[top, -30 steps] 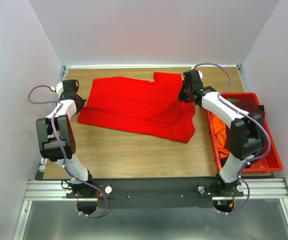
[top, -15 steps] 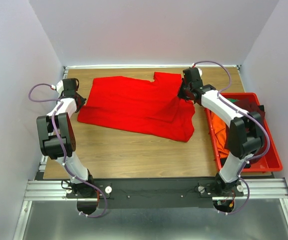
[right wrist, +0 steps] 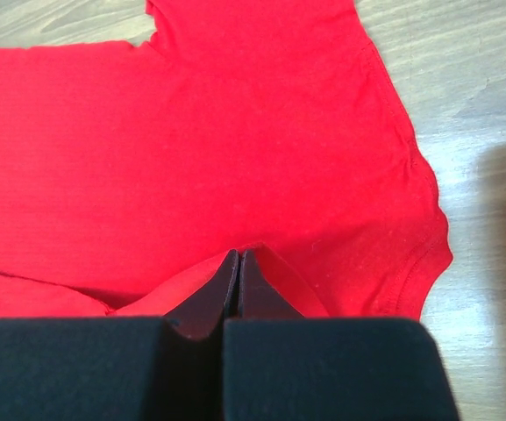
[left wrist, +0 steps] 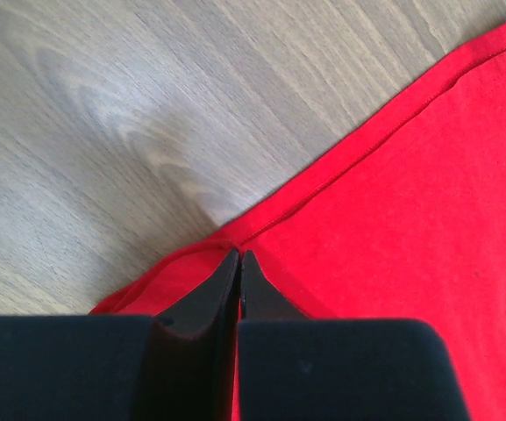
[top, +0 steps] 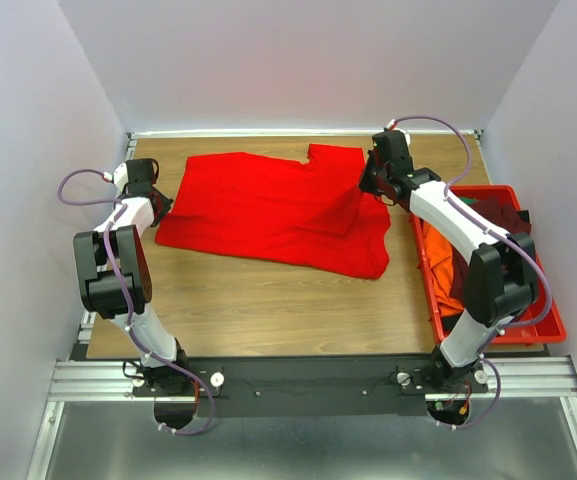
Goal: Fold and stack the t-shirts
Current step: Fold the tshirt
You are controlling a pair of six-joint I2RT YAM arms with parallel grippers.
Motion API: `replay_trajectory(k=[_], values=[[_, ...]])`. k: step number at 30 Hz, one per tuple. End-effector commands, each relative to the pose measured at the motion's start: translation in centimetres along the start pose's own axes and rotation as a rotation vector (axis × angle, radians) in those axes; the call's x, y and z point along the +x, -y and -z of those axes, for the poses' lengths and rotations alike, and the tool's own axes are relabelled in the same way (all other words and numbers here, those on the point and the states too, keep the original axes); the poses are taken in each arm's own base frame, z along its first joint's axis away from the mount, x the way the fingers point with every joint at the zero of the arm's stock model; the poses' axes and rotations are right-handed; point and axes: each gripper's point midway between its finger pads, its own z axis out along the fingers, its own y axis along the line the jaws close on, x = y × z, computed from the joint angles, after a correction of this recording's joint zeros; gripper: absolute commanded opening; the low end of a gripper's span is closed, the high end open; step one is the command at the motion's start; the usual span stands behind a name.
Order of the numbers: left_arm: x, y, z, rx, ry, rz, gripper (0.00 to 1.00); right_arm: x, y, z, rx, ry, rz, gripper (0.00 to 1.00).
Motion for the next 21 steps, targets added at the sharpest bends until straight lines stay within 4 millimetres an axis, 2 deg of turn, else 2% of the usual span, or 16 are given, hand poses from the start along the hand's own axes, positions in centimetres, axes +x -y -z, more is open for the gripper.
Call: replay_trajectory(k=[1,10,21], values=[[-0.7,-0.1,0.6,-0.011,0.032,-0.001,0.08,-1.2,0.3,0.6,0.011,0.038,0.013,0.00],[-1.8,0.5,1.2,0.001,0.054,-0.002,0.04,-1.0,1.1,0.1,0.041,0.035,0.012,0.00],[-2.4,-0.1,1.2,-0.006,0.064,0.007,0.03,-0.2,2.4,-1.2,0.071,0.005,0.006,0.00]])
